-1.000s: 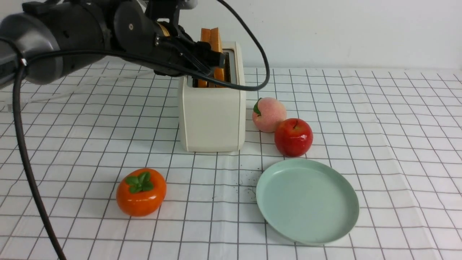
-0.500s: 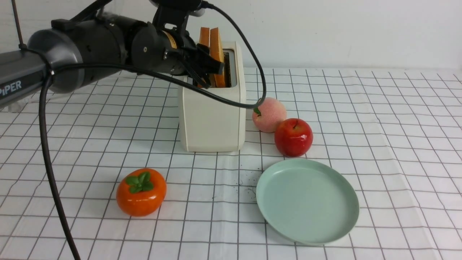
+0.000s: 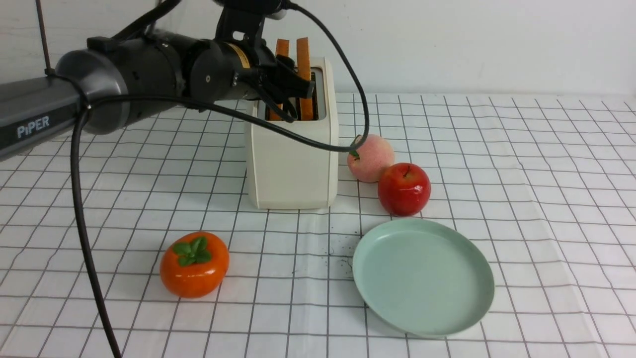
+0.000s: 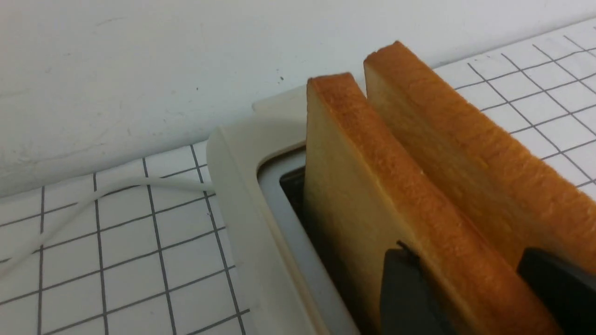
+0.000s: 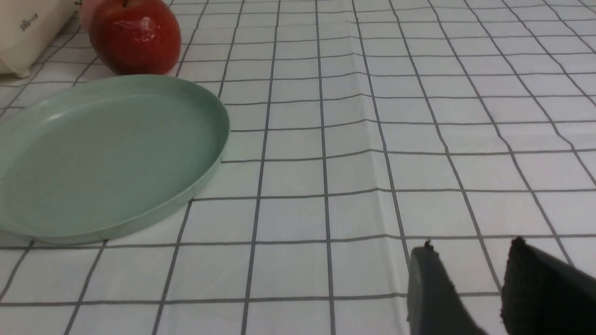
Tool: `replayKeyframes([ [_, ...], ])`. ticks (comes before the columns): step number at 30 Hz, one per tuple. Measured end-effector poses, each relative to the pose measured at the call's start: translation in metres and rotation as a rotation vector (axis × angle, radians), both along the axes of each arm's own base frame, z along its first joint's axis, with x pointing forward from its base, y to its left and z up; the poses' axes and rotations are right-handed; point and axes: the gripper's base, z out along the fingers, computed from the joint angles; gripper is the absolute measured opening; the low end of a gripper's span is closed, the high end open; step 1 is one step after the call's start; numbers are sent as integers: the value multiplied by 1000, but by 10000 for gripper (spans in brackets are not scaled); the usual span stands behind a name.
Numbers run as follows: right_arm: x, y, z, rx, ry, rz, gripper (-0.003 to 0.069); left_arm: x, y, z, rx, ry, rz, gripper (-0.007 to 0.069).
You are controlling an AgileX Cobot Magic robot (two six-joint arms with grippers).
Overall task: Take toasted bread from bread machine on white checkered table place on plate.
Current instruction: 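Reach for a toast slice standing in the toaster with the left gripper, then place the slice of bread on the plate with the left gripper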
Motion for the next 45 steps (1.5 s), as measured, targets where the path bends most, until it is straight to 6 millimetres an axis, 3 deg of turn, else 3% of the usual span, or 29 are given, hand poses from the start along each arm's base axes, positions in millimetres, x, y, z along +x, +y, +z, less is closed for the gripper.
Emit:
replayKeyframes([
  [5,0,0,0,0,0,0,242,2,3,-1,-2,-4,7,230],
  [9,0,0,0,0,0,0,242,3,4,-1,-7,-5,11,102],
  [16,0,0,0,0,0,0,242,-1,5,9,-30,-23,15,99],
  [22,0,0,0,0,0,0,242,-18,12,58,-94,-152,16,99],
  [24,0,0,0,0,0,0,242,-35,19,94,-136,-247,14,99],
  [27,0,0,0,0,0,0,242,-64,30,139,-180,-352,12,99],
  [28,0,0,0,0,0,0,242,-82,37,161,-206,-398,12,99],
  [29,0,0,0,0,0,0,242,-82,37,160,-207,-395,12,99],
  [31,0,0,0,0,0,0,242,-118,50,194,-272,-408,13,99],
  [33,0,0,0,0,0,0,242,-147,59,210,-331,-336,5,99],
  [34,0,0,0,0,0,0,242,-153,61,211,-332,-318,2,99],
  [35,0,0,0,0,0,0,242,-174,64,213,-360,-191,-24,99],
  [37,0,0,0,0,0,0,242,-183,63,208,-367,-102,-47,99],
  [39,0,0,0,0,0,0,242,-199,52,182,-363,157,-164,99],
  [42,0,0,0,0,0,0,242,-206,21,131,-354,407,-352,99],
  [43,0,0,0,0,0,0,242,-207,19,127,-354,421,-365,99],
  [45,0,0,0,0,0,0,242,-210,-13,85,-354,543,-475,99],
])
